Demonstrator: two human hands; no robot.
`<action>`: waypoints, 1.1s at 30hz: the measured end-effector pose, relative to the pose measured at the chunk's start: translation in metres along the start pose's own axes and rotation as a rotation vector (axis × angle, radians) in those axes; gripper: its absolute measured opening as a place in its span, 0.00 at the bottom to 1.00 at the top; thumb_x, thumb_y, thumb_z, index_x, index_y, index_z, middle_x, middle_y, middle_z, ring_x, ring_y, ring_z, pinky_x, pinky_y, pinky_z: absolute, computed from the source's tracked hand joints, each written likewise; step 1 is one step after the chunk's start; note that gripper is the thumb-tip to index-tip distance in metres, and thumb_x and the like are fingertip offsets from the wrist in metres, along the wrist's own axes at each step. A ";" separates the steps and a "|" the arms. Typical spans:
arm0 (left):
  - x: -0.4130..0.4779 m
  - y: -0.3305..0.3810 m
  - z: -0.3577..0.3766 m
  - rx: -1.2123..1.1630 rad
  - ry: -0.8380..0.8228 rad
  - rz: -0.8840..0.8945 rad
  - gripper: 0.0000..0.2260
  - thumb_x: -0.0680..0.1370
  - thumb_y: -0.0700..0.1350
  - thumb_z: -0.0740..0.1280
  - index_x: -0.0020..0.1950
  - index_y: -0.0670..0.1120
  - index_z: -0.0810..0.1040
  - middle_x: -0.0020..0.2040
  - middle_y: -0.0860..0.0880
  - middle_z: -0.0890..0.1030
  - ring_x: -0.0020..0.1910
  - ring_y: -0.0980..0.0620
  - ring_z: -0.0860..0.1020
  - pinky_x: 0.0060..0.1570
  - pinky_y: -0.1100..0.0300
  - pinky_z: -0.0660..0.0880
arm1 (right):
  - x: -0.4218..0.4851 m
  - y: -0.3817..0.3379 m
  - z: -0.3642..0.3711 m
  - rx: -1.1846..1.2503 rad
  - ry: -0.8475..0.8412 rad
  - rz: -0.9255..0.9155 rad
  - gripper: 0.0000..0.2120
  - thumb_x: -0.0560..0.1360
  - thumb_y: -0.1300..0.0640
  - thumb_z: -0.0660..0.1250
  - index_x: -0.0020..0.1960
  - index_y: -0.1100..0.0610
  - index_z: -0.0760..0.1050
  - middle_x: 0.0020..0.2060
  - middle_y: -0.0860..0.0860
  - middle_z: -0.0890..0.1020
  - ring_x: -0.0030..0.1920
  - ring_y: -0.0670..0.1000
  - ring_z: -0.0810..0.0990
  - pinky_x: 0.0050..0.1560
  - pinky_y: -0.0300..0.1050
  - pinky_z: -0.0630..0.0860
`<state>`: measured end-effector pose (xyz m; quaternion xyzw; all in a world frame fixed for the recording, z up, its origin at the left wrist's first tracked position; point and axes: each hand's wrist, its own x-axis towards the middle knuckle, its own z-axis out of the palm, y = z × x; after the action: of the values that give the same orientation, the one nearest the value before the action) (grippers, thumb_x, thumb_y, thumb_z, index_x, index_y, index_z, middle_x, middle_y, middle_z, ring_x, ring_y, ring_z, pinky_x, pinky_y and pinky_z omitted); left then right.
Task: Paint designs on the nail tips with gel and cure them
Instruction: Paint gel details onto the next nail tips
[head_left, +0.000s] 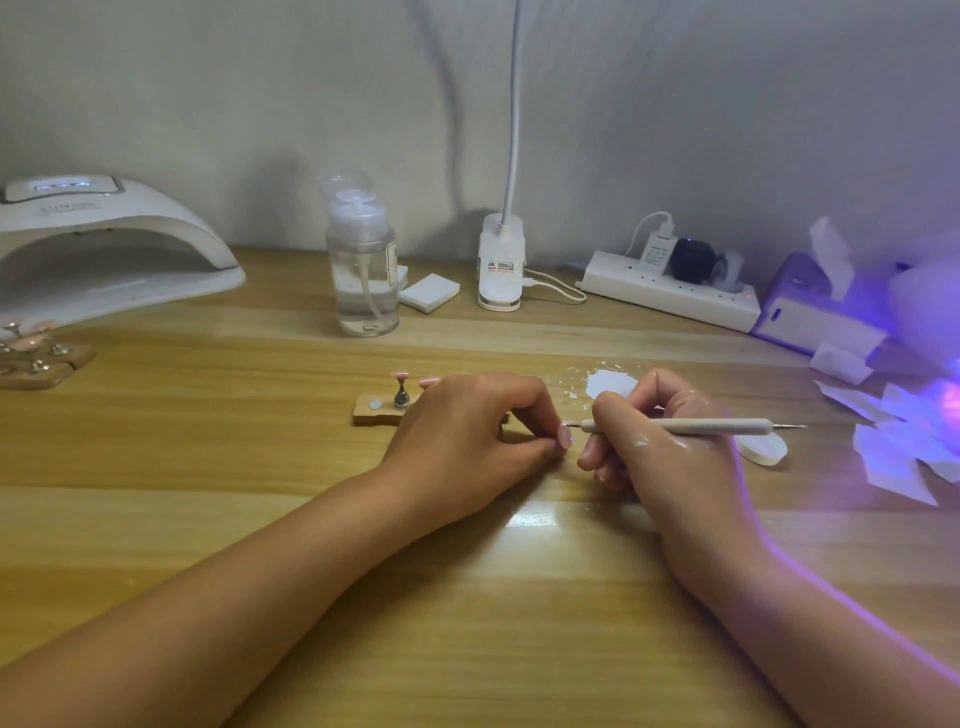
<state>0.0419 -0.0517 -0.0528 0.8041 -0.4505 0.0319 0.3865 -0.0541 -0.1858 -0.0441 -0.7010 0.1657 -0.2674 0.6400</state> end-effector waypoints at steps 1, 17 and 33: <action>0.000 0.000 0.000 0.000 -0.001 -0.001 0.11 0.72 0.46 0.75 0.37 0.61 0.77 0.36 0.65 0.80 0.34 0.72 0.72 0.36 0.67 0.64 | 0.000 0.000 0.000 0.005 0.008 -0.003 0.14 0.72 0.66 0.67 0.32 0.55 0.68 0.25 0.58 0.80 0.22 0.47 0.73 0.24 0.34 0.70; 0.000 -0.002 0.001 -0.012 0.006 -0.009 0.04 0.72 0.47 0.75 0.40 0.56 0.82 0.39 0.63 0.83 0.34 0.72 0.73 0.35 0.73 0.63 | -0.001 0.000 0.001 -0.031 -0.002 0.021 0.12 0.64 0.60 0.66 0.26 0.51 0.67 0.23 0.59 0.79 0.21 0.48 0.70 0.22 0.36 0.67; 0.000 -0.001 0.000 -0.004 -0.008 -0.007 0.06 0.72 0.46 0.75 0.40 0.57 0.82 0.39 0.63 0.83 0.34 0.72 0.73 0.35 0.71 0.63 | -0.001 0.001 0.001 -0.043 0.007 0.002 0.10 0.63 0.57 0.66 0.26 0.50 0.67 0.23 0.58 0.79 0.21 0.48 0.70 0.23 0.36 0.67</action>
<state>0.0428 -0.0512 -0.0530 0.8051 -0.4492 0.0264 0.3865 -0.0537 -0.1845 -0.0452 -0.7134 0.1742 -0.2659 0.6245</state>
